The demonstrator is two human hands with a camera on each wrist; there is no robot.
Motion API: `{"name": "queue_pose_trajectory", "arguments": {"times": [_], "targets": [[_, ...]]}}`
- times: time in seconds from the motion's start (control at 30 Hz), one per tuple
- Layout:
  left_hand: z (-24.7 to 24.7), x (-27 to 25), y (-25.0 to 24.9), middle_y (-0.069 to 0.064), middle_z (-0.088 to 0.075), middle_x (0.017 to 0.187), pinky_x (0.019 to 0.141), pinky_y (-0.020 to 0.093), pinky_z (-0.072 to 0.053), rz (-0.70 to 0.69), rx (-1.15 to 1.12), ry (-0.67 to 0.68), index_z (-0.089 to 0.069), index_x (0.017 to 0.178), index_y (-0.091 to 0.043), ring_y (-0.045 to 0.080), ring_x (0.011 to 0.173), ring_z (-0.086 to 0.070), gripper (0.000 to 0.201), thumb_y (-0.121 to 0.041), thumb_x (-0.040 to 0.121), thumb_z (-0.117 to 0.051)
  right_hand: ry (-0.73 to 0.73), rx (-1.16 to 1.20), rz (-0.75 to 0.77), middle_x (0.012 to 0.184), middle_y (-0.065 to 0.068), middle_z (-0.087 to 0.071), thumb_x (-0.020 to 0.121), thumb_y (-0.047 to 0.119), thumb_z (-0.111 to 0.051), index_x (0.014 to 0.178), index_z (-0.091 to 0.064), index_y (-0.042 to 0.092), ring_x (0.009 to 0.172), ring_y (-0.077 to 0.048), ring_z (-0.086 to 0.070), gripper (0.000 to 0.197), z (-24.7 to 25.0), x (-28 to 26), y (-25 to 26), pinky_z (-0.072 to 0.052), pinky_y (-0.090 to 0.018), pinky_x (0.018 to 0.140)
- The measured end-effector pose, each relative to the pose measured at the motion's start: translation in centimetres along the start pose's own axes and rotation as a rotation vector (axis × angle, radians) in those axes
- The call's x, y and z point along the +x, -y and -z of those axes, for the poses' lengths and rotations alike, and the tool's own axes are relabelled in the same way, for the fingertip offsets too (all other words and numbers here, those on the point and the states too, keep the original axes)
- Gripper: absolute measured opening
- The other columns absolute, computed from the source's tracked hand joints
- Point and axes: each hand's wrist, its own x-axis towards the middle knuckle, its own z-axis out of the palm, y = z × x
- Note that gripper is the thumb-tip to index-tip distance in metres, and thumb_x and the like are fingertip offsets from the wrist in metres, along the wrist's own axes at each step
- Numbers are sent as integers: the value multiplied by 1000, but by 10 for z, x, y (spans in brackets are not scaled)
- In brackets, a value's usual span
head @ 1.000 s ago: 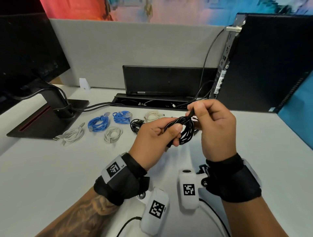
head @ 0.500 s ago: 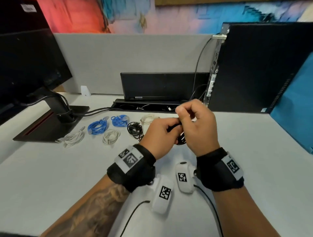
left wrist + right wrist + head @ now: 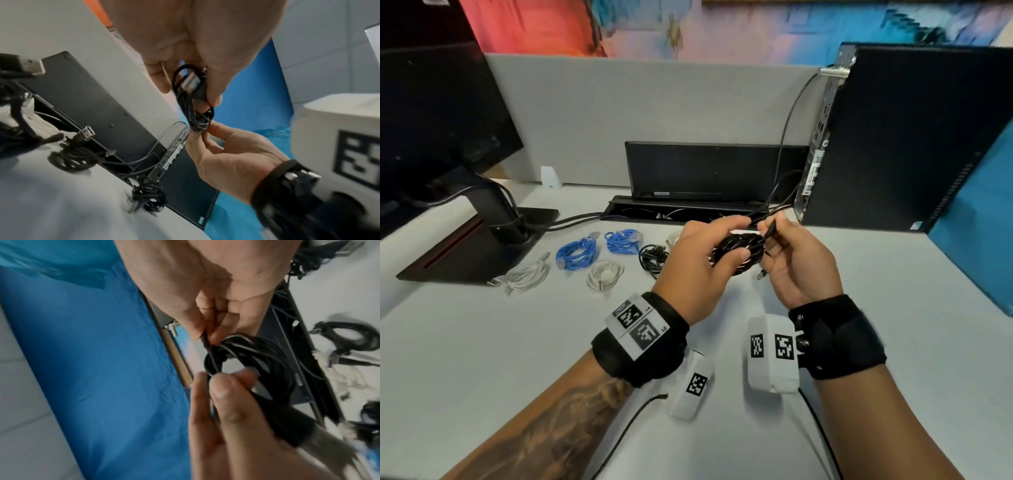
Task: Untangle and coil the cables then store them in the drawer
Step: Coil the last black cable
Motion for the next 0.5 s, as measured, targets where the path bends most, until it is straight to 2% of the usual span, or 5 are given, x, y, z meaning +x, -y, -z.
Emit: {"name": "queue_pose_trajectory", "arguments": {"times": [0.1, 0.2, 0.33, 0.4, 0.5], "targets": [[7, 13, 9, -7, -62, 108, 89, 18, -45, 64, 118, 45, -67, 117, -27, 9, 99, -56, 26, -20, 92, -66, -39, -167, 73, 82, -3, -66, 105, 18, -53, 83, -65, 10, 72, -10, -63, 26, -1, 0, -3, -56, -24, 62], [7, 25, 12, -3, -57, 104, 77, 14, -43, 163, 224, 144, -70, 111, -24, 11, 89, -57, 18, -23, 93, -67, -75, -376, 64, 84, -2, -67, 102, 16, -58, 85, -67, 10, 74, -9, -63, 21, 0, 1, -1, -53, -19, 58], [-7, 36, 23, -1, -71, 85, 51, 12, -48, 391, 222, 348, -73, 102, -15, 12, 62, -66, 12, -21, 93, -66, -158, -622, 82, 109, 5, -70, 94, 28, -69, 106, -70, 20, 105, -13, -66, 14, 17, -4, 8, -56, -35, 94], [-19, 42, 30, 2, -74, 92, 62, 20, -51, 427, 301, 452, -75, 100, -16, 16, 72, -68, 12, -20, 91, -68, -195, -635, 188, 114, 9, -70, 94, 26, -69, 104, -70, 24, 113, -13, -65, 10, 19, -22, 21, -51, -38, 104], [-36, 47, 32, -1, -70, 112, 83, 25, -49, 386, 489, 512, -73, 109, -22, 21, 102, -64, 22, -27, 87, -73, -75, -661, 169, 106, 6, -74, 97, 22, -64, 99, -73, 20, 104, -16, -69, 9, 14, -69, 34, -53, -40, 98]]}}
